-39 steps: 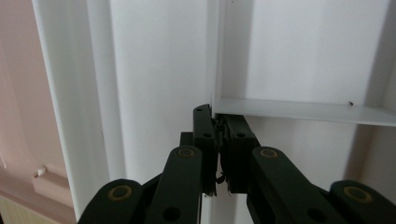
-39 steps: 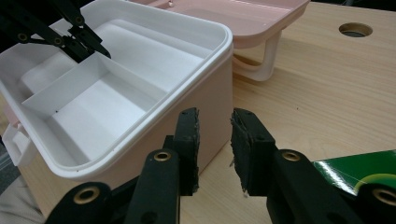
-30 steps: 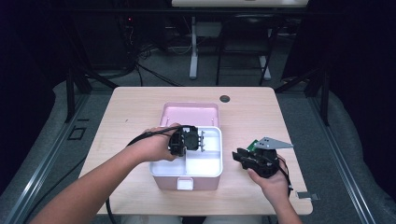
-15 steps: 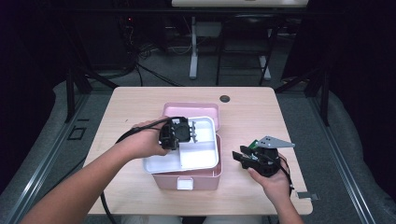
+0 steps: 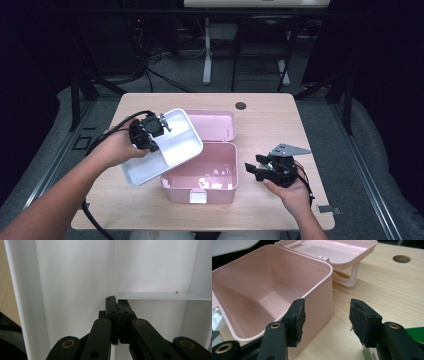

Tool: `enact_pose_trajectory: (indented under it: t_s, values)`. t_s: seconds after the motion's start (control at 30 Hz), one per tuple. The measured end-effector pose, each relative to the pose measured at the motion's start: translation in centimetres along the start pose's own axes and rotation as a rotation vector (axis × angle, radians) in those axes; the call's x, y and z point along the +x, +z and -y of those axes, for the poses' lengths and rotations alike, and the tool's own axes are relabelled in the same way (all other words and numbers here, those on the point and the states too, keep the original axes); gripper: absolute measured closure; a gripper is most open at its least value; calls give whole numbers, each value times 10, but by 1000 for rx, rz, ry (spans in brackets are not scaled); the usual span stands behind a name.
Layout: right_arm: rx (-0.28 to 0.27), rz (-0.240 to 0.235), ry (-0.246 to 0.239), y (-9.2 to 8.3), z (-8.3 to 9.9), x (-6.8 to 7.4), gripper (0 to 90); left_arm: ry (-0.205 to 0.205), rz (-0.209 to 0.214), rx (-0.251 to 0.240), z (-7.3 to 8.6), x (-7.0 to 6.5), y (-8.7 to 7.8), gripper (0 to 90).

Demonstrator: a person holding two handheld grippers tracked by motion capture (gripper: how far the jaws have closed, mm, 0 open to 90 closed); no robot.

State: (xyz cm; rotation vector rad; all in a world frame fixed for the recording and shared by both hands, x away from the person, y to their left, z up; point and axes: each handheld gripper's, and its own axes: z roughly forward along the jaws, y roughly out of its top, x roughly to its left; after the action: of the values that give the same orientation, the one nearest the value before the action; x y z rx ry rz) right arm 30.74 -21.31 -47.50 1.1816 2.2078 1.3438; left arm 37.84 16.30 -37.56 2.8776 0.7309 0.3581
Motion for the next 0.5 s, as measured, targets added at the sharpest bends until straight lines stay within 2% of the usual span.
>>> enact_pose_trajectory:
  t_s: [0.1,0.27,0.5]
  values:
    - [19,-10,-13,2,0,1,445,-50,-2,8,13,10,0,893]
    - [31,-3,-35,3,0,0,434,-178,-3,16,41,30,5,894]
    - [91,28,-66,1,-1,-3,402,-264,7,45,73,46,17,894]
